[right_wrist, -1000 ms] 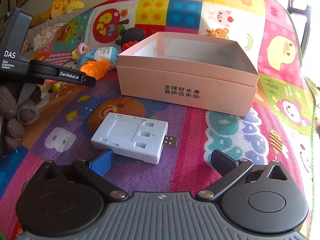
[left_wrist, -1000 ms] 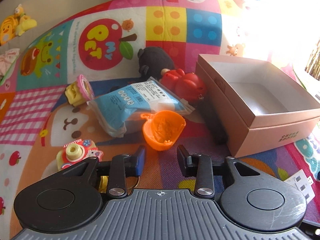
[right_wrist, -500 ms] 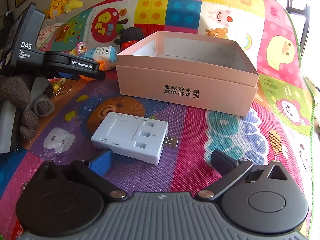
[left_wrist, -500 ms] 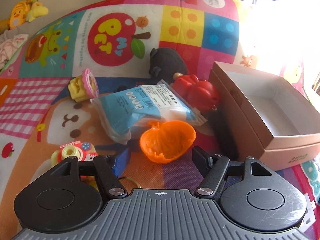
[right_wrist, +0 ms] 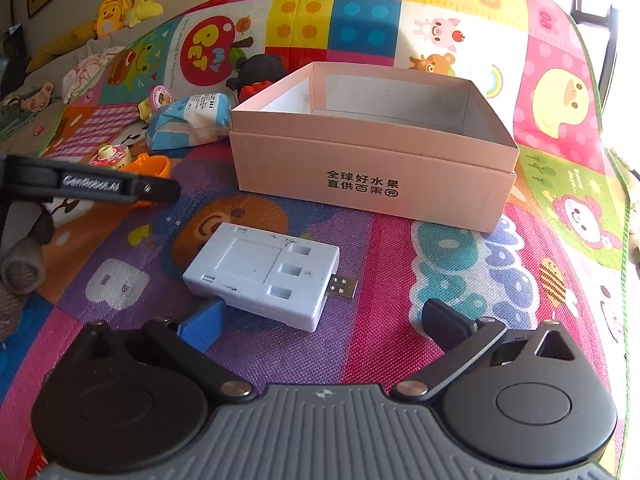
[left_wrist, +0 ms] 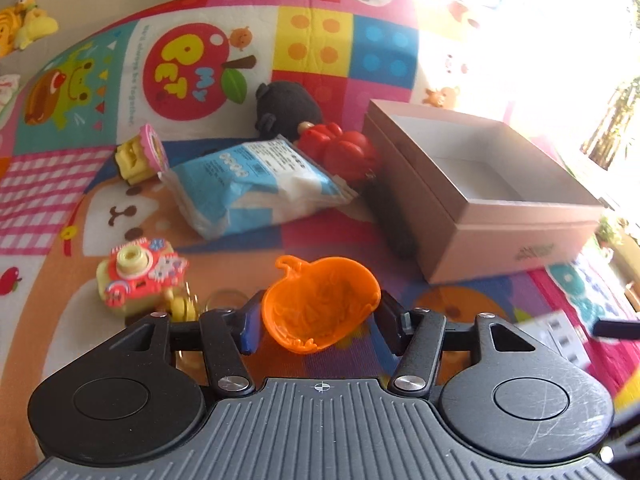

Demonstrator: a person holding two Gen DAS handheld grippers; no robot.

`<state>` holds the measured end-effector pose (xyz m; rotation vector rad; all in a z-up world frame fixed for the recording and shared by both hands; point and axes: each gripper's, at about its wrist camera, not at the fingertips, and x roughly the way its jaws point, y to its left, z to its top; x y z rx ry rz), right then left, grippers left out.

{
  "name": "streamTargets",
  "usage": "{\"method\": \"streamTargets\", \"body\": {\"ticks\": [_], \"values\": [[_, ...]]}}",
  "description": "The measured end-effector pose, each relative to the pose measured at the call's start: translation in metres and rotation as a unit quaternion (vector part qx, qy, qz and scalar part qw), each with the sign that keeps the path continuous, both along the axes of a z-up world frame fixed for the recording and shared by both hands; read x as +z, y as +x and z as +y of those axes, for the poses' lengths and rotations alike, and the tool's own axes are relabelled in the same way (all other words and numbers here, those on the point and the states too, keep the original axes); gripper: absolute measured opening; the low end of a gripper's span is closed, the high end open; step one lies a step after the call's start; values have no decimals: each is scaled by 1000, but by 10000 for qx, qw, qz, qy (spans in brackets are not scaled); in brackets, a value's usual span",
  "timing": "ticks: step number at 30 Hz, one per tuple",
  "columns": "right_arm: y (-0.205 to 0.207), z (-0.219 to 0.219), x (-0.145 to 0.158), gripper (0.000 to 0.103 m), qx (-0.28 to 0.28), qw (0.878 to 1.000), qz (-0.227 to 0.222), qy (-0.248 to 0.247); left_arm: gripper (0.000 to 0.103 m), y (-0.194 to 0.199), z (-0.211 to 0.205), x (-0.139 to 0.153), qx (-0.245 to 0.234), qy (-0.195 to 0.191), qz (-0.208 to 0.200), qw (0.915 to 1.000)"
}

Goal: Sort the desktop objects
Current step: 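Carry the reader and orange cup into the pink box while both grippers release them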

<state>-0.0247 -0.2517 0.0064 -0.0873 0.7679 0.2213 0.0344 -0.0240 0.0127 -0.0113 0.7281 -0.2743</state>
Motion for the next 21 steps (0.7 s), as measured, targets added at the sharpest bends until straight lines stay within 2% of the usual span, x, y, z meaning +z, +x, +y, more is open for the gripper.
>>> {"method": "streamTargets", "body": {"ticks": [3, 5, 7, 11, 13, 17, 19, 21], "values": [[0, 0, 0, 103, -1, 10000, -4, -5, 61, -39, 2, 1, -415, 72, -5, 9991], [0, 1, 0, 103, 4, 10000, 2, -12, 63, -58, 5, 1, -598, -35, 36, 9982], [-1, 1, 0, 103, 44, 10000, 21, -34, 77, -71, 7, 0, -715, -48, 21, 9974], [-5, -3, 3, 103, 142, 9998, 38, -167, 87, -82, 5, -5, -622, 226, -109, 9977], [-6, -7, 4, 103, 34, 9995, -9, -310, 96, -81, 6, -5, -564, 187, -100, 9982], [-4, -21, 6, 103, -508, 9967, -153, -620, 97, -79, 9, -6, -535, 113, -96, 9985], [-6, -28, 12, 103, -473, 9985, -139, -245, 98, -79, 9, -6, -543, 106, -104, 9984], [-9, -27, 20, 103, -208, 9992, -89, 321, 99, -79, 9, -6, -552, 69, -100, 9984]]}}
